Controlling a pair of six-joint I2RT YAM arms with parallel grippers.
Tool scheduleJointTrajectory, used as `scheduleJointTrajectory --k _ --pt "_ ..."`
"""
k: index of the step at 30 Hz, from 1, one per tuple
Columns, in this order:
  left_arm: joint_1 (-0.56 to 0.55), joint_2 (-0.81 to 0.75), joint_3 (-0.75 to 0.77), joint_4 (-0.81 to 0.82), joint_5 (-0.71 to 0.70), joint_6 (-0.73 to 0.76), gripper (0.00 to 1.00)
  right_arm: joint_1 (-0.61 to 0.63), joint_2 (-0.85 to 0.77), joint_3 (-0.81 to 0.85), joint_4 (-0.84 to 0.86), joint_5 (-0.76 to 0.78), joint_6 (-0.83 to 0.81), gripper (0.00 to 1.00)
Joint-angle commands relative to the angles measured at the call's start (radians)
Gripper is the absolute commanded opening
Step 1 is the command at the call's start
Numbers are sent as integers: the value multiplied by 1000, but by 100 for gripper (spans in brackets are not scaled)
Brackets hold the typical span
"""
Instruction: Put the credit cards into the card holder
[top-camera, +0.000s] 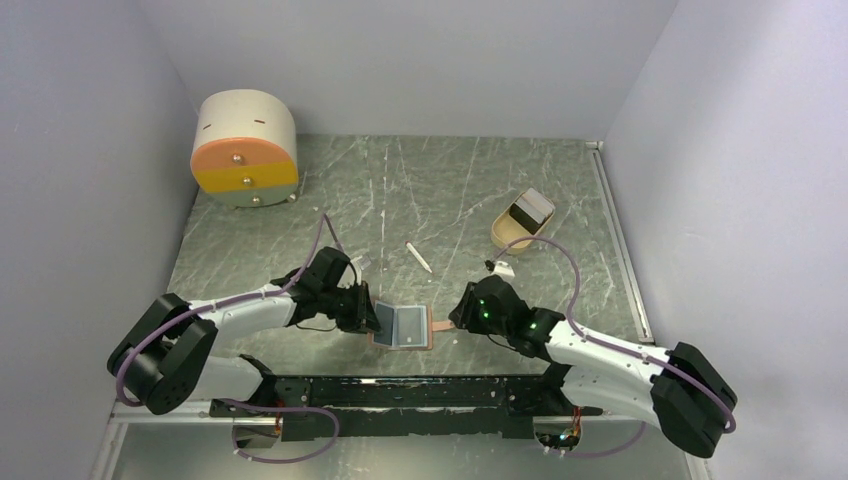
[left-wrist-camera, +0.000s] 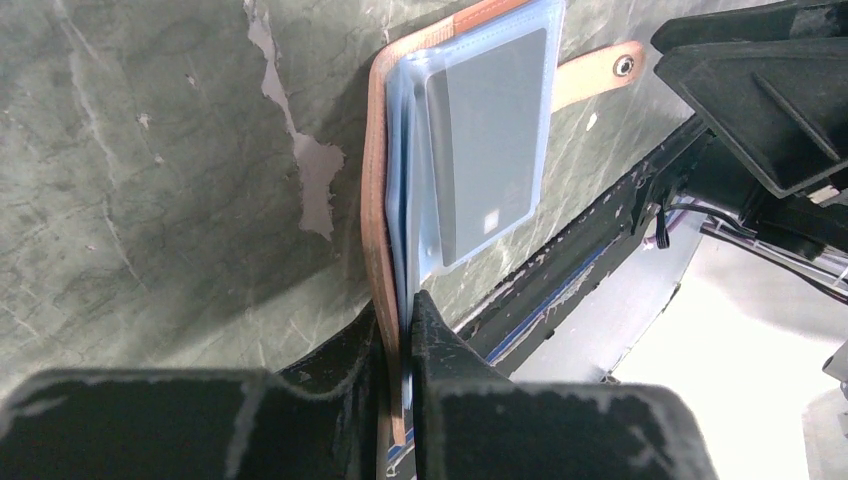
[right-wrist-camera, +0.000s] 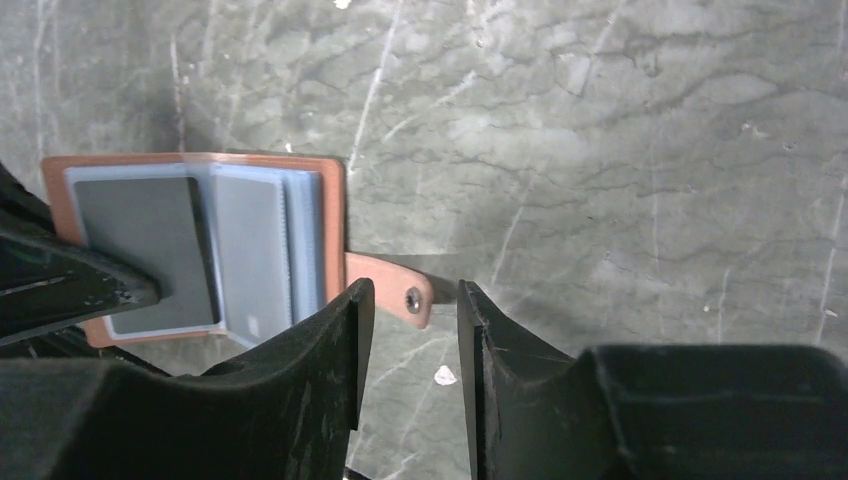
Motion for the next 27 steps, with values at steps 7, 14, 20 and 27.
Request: scheduleJointTrajectory --k 7,14,20,27 --pt "7 -9 12 -1 -2 -7 14 -54 73 -61 155 -85 56 30" --pt "8 -6 -3 26 9 -18 14 -64 59 -79 187 -138 83 22" --pt "7 0 8 23 5 -12 14 -63 0 -119 204 -145 98 0" --pt "7 -11 -7 107 89 -41 22 -63 -32 -136 254 -180 93 0"
